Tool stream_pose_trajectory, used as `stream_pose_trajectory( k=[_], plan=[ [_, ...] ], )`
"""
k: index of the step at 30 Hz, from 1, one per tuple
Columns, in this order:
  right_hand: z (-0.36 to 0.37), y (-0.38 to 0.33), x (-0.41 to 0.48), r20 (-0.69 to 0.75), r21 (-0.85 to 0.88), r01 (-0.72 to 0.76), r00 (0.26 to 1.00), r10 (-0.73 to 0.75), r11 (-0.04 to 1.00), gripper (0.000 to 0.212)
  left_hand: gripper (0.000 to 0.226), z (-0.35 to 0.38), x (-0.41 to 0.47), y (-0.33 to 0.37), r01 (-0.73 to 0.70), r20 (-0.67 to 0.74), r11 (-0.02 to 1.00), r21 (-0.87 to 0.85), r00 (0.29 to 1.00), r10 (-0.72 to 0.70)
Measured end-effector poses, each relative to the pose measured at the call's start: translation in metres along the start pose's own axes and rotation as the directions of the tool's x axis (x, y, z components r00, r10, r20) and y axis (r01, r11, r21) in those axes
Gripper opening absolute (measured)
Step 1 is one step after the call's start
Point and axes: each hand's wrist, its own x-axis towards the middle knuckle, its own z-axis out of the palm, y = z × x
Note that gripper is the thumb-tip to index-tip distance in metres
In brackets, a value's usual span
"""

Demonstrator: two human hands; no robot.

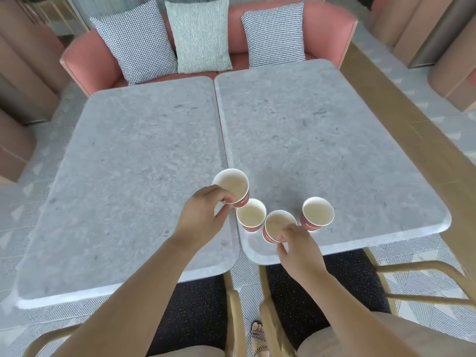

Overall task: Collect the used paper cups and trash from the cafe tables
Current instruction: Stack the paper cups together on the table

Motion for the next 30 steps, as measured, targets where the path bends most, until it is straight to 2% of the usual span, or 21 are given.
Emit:
stream_pose_trajectory(
  k=[4,9,12,14,18,22,26,30],
  plan=[
    [0.008,0.002,0.007,0.018,-0.051,-0.031,0.999,0.032,0.998,0.008,0.012,-0.005,-0.013,-0.016,0.094,0.007,0.994,0.056,0.996,-0.094],
    [0.01,0.004,0.005,0.012,-0.06,-0.046,0.999,0.047,0.997,0.01,0.012,0.005,-0.032,-0.033,0.172,0.126,0.978,0.117,0.974,-0.187],
    [0.001,0.001,0.002,-0.039,-0.029,-0.015,0.999,0.014,0.999,0.01,0.012,0.014,-0.036,-0.034,0.187,0.16,0.974,0.129,0.965,-0.207],
    [-0.011,-0.004,0.0,-0.117,0.019,0.028,0.993,-0.026,0.999,0.006,0.012,0.015,-0.032,-0.032,0.176,0.125,0.977,0.12,0.974,-0.19],
    [-0.042,-0.011,-0.005,-0.299,0.059,0.117,0.95,-0.094,0.991,0.014,0.013,0.009,-0.018,-0.02,0.113,0.035,0.989,0.097,0.992,-0.117],
    [-0.068,-0.001,-0.004,-0.415,0.039,0.102,0.906,-0.077,0.994,0.016,0.012,0.009,-0.005,-0.004,0.038,0.011,0.998,0.056,0.999,-0.039],
    [-0.077,0.016,-0.004,-0.434,0.004,0.047,0.9,-0.041,0.999,0.014,0.011,0.021,-0.004,0.007,0.012,0.06,1.0,0.024,0.998,-0.014],
    [-0.072,0.031,-0.007,-0.36,-0.035,-0.002,0.933,-0.011,0.999,0.014,0.013,0.036,-0.009,0.007,0.01,0.161,1.0,0.012,0.987,-0.012]
  ],
)
